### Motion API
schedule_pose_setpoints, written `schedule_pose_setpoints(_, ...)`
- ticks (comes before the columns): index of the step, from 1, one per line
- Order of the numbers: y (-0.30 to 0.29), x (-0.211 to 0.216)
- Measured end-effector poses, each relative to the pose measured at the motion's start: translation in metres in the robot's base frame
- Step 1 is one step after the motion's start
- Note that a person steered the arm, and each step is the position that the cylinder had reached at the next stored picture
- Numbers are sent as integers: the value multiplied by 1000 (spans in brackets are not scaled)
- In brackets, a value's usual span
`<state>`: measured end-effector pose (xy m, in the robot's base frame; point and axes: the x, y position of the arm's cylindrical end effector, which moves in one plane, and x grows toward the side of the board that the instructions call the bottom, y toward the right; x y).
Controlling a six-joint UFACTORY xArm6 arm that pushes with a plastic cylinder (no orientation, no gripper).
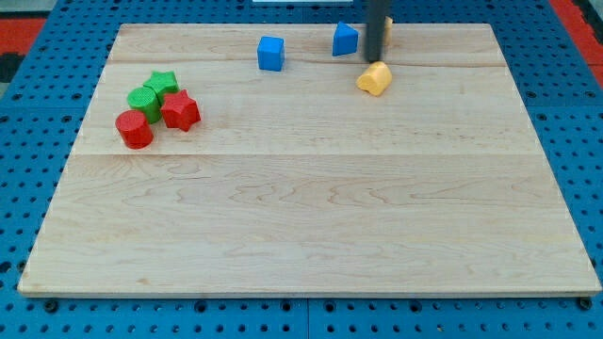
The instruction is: Push the yellow hexagon and the blue triangle towards blue cube
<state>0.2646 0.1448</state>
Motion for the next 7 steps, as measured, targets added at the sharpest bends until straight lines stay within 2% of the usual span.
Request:
schedule_pose_setpoints(1, 74, -27)
schedule_pose_setpoints(2, 77, -72)
schedule_pose_setpoints(3, 70, -73)
schedule_pose_setpoints(5, -21, -73)
schedule_pose_setpoints(7, -59, -72)
